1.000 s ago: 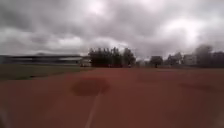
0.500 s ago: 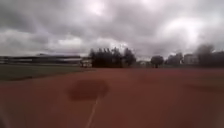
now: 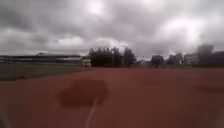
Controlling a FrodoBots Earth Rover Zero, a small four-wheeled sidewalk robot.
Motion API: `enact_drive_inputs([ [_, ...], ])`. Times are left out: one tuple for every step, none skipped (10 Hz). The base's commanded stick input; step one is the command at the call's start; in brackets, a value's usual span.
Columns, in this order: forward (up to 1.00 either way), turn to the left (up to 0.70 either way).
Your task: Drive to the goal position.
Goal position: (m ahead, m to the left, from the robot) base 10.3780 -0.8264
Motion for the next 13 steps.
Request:
enact_drive_inputs([
  [0.7, -0.35],
  [0.7, -0.35],
  [0.7, -0.35],
  [0.7, -0.21],
  [0.7, 0.0],
  [0.7, 0.0],
  [0.7, 0.0],
  [0.7, 0.0],
  [0.7, 0.0],
  [0.7, 0.0],
  [0.7, 0.0],
  [0.7, 0.0],
  [0.7, -0.17],
])
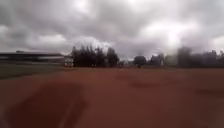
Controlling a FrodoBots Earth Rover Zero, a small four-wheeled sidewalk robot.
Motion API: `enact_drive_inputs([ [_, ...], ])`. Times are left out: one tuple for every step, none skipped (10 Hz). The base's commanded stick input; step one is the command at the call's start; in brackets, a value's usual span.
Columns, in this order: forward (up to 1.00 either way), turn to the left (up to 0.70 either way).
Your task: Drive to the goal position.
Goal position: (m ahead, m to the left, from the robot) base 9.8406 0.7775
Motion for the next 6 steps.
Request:
enact_drive_inputs([
  [0.7, -0.35],
  [0.7, -0.35],
  [0.7, -0.35],
  [0.7, -0.35],
  [0.7, -0.15],
  [0.7, 0.0],
])
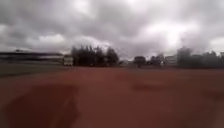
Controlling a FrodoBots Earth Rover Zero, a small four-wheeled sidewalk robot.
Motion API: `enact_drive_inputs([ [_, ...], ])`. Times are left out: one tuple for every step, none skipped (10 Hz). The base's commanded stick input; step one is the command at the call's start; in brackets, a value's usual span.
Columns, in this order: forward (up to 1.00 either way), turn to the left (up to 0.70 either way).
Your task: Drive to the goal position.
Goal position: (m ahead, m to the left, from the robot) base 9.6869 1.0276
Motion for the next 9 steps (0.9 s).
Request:
enact_drive_inputs([
  [0.7, 0.0],
  [0.7, 0.0],
  [0.7, 0.0],
  [0.7, 0.0],
  [0.7, 0.0],
  [0.7, 0.0],
  [0.7, 0.0],
  [0.7, 0.0],
  [0.7, 0.0],
])
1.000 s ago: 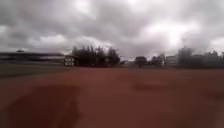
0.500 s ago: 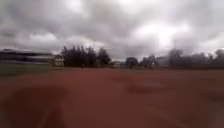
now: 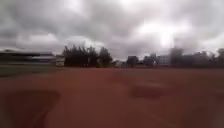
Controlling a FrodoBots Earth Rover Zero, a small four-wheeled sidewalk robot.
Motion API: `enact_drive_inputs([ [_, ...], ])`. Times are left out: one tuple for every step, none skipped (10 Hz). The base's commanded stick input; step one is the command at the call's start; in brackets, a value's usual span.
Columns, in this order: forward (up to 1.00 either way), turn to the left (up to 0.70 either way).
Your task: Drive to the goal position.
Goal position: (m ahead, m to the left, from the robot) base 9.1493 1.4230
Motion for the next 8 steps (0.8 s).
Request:
enact_drive_inputs([
  [0.7, 0.0],
  [0.7, 0.0],
  [0.7, 0.0],
  [0.7, 0.0],
  [0.7, 0.0],
  [0.7, 0.0],
  [0.7, 0.0],
  [0.7, 0.0],
])
